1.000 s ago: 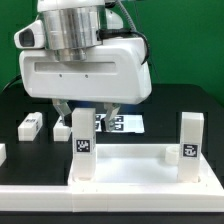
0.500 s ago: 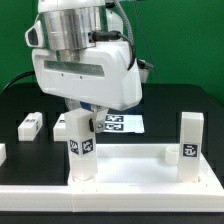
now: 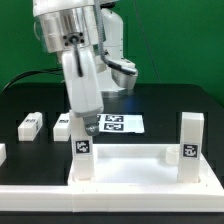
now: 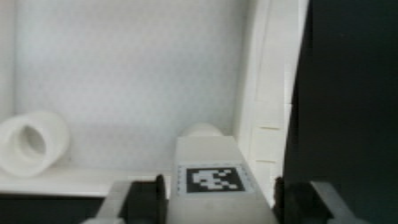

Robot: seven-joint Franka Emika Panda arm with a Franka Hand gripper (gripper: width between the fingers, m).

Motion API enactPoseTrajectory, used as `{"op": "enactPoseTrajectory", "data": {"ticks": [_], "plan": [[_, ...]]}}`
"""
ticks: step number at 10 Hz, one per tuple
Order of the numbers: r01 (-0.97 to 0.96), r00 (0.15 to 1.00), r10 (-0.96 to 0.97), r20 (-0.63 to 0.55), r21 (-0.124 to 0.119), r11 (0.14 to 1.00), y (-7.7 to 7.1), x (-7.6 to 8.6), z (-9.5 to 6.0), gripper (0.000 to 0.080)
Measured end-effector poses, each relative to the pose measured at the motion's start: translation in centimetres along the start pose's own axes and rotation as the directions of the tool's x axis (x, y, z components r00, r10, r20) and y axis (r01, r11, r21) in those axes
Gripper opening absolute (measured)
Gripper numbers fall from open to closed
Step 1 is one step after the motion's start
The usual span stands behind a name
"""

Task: Assemble desk

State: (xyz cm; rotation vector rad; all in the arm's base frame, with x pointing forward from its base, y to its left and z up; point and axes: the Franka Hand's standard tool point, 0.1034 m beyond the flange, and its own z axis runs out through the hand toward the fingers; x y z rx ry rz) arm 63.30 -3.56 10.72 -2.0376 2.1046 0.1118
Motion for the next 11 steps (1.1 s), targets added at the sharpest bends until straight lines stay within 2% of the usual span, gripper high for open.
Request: {"op": "enactPoseTrajectory", "data": {"ticks": [1, 2, 3, 4, 6, 7, 9, 11], "plan": [[-0.138, 0.990, 0.137, 0.019, 0.018, 0.990, -0.24, -0.30, 0.02, 0.0291], [-0.181, 0.983, 0.181, 0.021, 0.018, 0.983, -0.29, -0.34, 0.00, 0.0291], [-0.183, 0.983, 0.182, 0.021, 0.018, 0.983, -0.27, -0.34, 0.01, 0.0374], [-0.167, 0.986, 0.167, 0.020, 0.018, 0.986, -0.27, -0.33, 0.01, 0.0374], [0.050, 0.998, -0.050, 0.022, 0.003, 0.999, 0.04, -0.41, 0.09, 0.0620], [0.188, 0.982, -0.188, 0.023, 0.000, 0.982, 0.14, -0.42, 0.08, 0.0640], [0.492, 0.870, -0.492, 0.019, -0.021, 0.870, 0.44, -0.29, -0.16, 0.0648], [0.592, 0.806, -0.592, 0.020, -0.020, 0.806, 0.49, -0.18, -0.02, 0.0649]]}}
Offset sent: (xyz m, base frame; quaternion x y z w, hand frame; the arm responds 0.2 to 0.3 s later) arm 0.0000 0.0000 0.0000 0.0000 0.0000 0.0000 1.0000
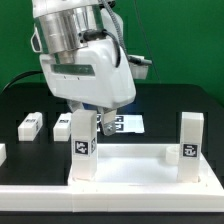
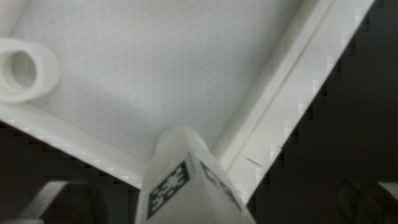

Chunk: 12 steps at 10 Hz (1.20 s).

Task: Assemble desk

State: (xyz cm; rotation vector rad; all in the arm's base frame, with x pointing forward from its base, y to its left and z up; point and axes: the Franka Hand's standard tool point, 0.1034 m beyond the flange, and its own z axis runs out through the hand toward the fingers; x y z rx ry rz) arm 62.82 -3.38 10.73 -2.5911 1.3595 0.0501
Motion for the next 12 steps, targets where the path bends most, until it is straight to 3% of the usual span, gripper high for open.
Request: {"op": "enactPoseTrajectory", "data": {"ticks": [2, 4, 6, 8, 9, 10, 12], "plan": [[0.169, 0.986, -0.169, -0.003, -0.014, 0.985, 0.3, 0.2, 0.0, 0.0649], [0.480, 0.874, -0.485, -0.016, -0.120, 0.869, 1.1, 1.0, -0.2, 0.0649], [0.496, 0.865, -0.502, -0.022, -0.125, 0.860, 1.1, 1.2, -0.2, 0.0649], [0.422, 0.903, -0.429, -0.032, -0.122, 0.898, 1.1, 1.1, -0.2, 0.0398], [0.361, 0.929, -0.367, -0.040, -0.119, 0.925, 1.0, 1.1, -0.2, 0.0398], [0.289, 0.954, -0.296, -0.049, -0.115, 0.950, 1.0, 1.1, -0.2, 0.0287], [0.163, 0.983, -0.170, -0.063, -0.107, 0.981, 1.0, 1.1, -0.2, 0.0287]]}}
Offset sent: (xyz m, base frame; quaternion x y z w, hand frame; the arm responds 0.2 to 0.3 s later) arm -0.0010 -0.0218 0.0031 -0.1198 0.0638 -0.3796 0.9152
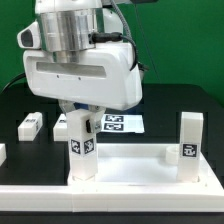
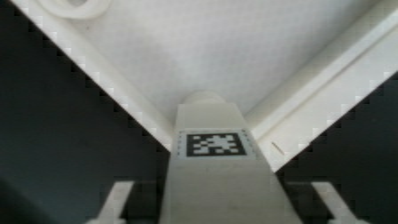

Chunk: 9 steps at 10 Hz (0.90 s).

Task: Assemble desk

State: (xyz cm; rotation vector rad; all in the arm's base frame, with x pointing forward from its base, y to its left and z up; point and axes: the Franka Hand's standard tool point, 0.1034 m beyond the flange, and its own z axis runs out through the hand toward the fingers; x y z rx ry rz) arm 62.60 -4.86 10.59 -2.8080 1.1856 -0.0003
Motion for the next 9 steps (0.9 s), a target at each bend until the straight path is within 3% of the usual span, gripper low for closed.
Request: {"op": "enactPoseTrajectory", "data": {"ticks": [2, 4, 5, 7, 9], "plan": [[-0.242, 0.970, 0.242, 0.008, 0.015, 0.970, -0.01, 0.06, 0.02, 0.0287], [-0.489, 0.872, 0.487, 0.040, 0.036, 0.872, -0.07, 0.07, 0.05, 0.0287], [-0.580, 0.814, 0.577, 0.062, 0.042, 0.814, -0.18, 0.02, 0.03, 0.0287], [-0.790, 0.613, 0.783, 0.104, 0.053, 0.611, -0.53, 0.21, -0.04, 0.0287], [-0.815, 0.578, 0.809, 0.108, 0.050, 0.577, -0.52, 0.23, -0.03, 0.0287]]}}
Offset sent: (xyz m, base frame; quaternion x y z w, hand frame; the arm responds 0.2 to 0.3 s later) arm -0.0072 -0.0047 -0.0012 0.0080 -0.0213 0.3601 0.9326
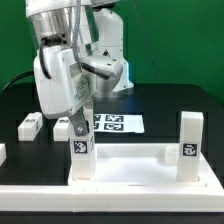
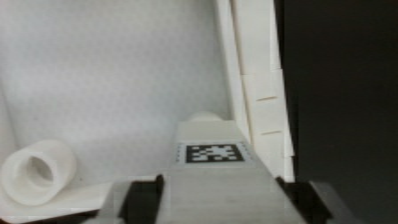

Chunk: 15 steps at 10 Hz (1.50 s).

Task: Assemble desk

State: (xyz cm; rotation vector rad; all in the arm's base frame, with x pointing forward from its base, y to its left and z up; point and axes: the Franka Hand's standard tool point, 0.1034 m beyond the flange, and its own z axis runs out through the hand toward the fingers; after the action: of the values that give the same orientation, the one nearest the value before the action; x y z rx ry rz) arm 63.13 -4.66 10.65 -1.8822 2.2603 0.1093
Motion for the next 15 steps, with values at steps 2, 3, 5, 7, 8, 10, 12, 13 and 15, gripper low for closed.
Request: {"op": "enactPoseTrajectory", "data": {"ticks": [2, 3, 5, 7, 8, 10, 12, 13, 15], "plan": [[0.084, 0.996, -0.084, 0.001, -0.004, 0.996, 0.05, 0.01, -0.01, 0.0288], [0.253, 0.967, -0.253, 0.004, -0.011, 0.967, 0.06, 0.09, -0.10, 0.0454], [0.586, 0.810, -0.586, 0.003, -0.022, 0.810, 0.06, -0.12, -0.15, 0.0634], [0.705, 0.709, -0.705, 0.004, -0.023, 0.709, 0.08, -0.13, -0.14, 0.0647], [0.768, 0.641, -0.768, 0.007, -0.023, 0.641, 0.09, -0.09, -0.13, 0.0647], [0.913, 0.403, -0.915, 0.003, -0.060, 0.403, 0.08, 0.28, -0.05, 0.0649], [0.976, 0.193, -0.981, 0.004, -0.103, 0.192, -0.19, 0.25, 0.11, 0.0649], [0.972, 0.210, -0.978, 0.002, -0.105, 0.209, -0.17, 0.32, 0.13, 0.0649], [0.969, 0.225, -0.974, 0.001, -0.104, 0.224, -0.17, 0.31, 0.15, 0.0377]]}}
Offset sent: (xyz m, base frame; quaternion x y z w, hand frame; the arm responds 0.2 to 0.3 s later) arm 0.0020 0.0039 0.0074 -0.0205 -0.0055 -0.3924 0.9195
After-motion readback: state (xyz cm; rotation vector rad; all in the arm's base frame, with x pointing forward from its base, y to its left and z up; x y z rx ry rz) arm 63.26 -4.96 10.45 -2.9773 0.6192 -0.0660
